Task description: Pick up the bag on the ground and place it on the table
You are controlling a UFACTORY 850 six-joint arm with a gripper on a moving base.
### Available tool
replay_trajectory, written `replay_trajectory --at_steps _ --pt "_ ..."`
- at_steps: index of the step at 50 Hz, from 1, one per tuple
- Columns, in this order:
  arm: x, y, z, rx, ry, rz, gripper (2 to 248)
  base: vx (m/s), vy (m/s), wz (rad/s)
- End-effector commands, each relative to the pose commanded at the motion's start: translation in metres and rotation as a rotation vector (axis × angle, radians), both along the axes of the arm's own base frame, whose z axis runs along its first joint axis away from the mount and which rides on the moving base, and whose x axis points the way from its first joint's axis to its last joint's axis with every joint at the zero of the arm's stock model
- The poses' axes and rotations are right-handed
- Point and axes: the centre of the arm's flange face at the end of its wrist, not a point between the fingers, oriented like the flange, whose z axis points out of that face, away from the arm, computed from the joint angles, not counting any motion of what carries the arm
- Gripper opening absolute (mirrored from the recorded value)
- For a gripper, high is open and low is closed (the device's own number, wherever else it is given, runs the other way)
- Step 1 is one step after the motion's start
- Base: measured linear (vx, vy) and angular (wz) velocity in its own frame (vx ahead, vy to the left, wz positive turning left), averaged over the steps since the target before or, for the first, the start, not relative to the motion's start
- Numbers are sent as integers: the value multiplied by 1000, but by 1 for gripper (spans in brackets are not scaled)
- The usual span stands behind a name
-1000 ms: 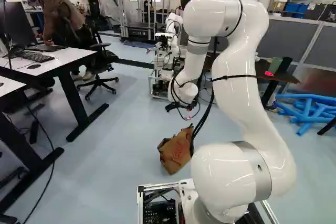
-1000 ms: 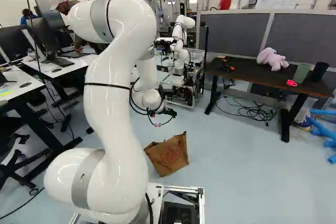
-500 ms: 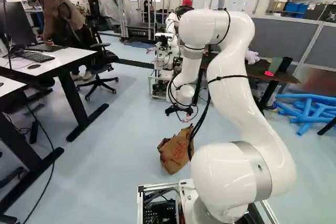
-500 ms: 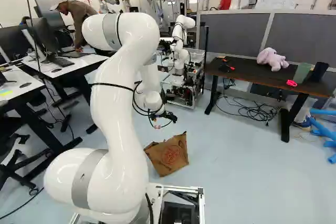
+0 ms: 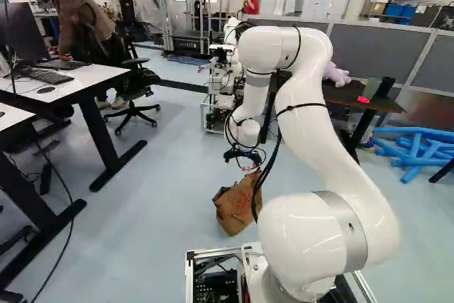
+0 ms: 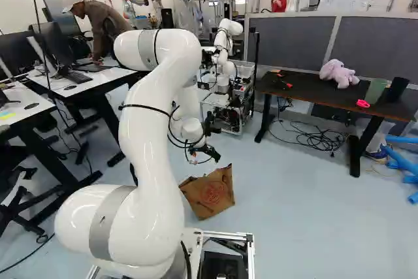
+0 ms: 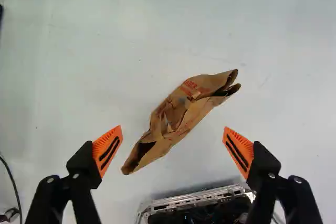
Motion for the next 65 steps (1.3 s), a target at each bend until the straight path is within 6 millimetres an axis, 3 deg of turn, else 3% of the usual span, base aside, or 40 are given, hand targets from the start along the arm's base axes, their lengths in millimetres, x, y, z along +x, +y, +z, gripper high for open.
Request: replay_trajectory --at_steps 65 --pt "-1 2 -99 146 201 -739 247 0 0 0"
